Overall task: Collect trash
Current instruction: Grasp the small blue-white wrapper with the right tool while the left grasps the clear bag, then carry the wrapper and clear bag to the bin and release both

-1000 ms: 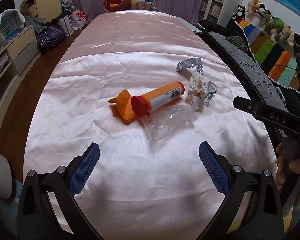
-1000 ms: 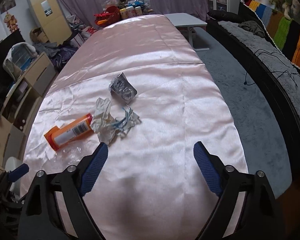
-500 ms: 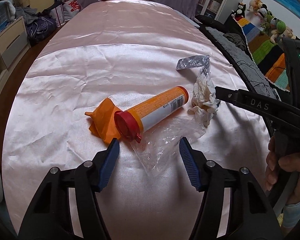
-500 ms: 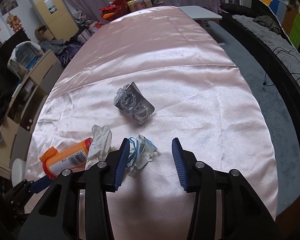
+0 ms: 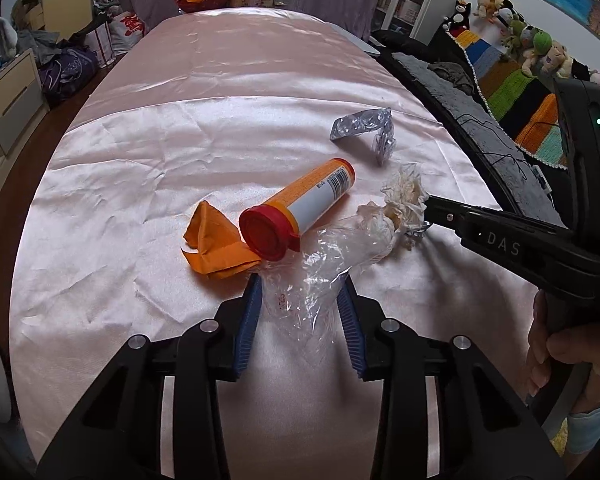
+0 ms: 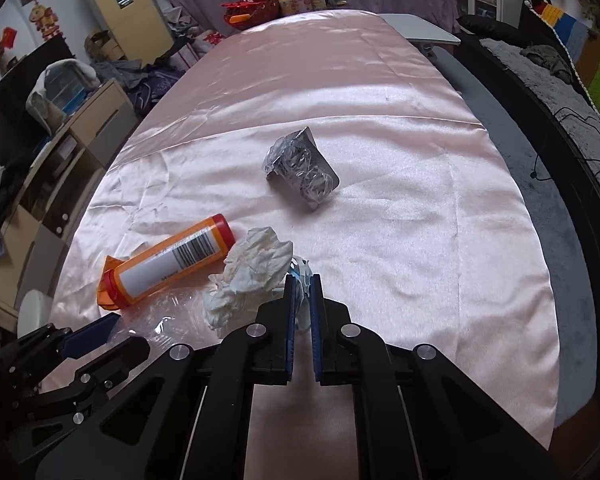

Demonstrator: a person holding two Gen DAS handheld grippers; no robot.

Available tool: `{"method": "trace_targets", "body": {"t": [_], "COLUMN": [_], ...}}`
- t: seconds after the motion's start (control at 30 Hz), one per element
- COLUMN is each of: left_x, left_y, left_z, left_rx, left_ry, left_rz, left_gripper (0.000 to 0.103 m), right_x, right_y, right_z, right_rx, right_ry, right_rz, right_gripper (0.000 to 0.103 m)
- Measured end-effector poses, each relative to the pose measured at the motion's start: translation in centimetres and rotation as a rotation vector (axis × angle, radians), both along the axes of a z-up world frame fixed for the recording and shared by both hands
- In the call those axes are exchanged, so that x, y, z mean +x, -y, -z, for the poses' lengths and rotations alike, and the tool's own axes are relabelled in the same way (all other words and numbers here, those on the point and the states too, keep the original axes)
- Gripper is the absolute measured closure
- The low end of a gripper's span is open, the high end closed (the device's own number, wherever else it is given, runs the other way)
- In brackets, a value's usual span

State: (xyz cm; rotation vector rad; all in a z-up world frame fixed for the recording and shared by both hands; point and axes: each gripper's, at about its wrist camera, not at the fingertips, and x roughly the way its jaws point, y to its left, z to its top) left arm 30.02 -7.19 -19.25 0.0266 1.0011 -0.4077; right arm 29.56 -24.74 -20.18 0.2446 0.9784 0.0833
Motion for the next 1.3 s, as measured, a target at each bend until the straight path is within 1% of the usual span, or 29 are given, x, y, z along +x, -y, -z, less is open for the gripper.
{"method": "trace_targets", "body": {"t": [0.13,0.33,0.5,0.67,0.77,1.0,1.17,1.3], "left_x": [-2.1,-6.5,-10.3,-14.3,-16.6,-21.5,-24.0,-25.4], "left_y": [-1.0,-2.6,-3.7,-4.2,-4.5,-4.8,-5.2,-5.4], "left_z": [-0.7,-1.9,-2.8,-3.3,-3.1,-1.9,-0.1,1.9], "left_rx": [0.016,0.027,0.023,0.021,0.019,0.043,0.055,0.069], "left_ry": [0.016,0.028,0.033,0.043,0.039,0.019,-0.017,-0.053], "left_rz": [-0.001,-0.013,-0.022,-0.019,-0.018,-0.010,-0.004,0.002], "left_gripper": [0.067,0.068,0.068,0.068,0.068,0.068,0.067,0.067], "right_x": [-2.3,-6.8,-10.6,-14.7,-17.1,-22.2,-24.7,-25.9], "right_y": [-0.3,-0.6,-0.9,-1.2,-1.2,-1.4,-1.9,-2.7], "right_z": [-0.9,-2.5,-3.4,-3.7,-3.5,-1.8,0.0,1.5], "right_rx": [-0.020,-0.034,-0.027,-0.017,-0.008,0.013,0.012,0.007], "right_ry": [0.009,0.026,0.036,0.035,0.027,-0.009,-0.050,-0.085], "right_rz": [-0.002,-0.004,-0.013,-0.023,-0.026,-0.035,-0.049,-0.063], "right_gripper": [0.095,0.095,0.095,0.095,0.095,0.095,0.095,0.095]}}
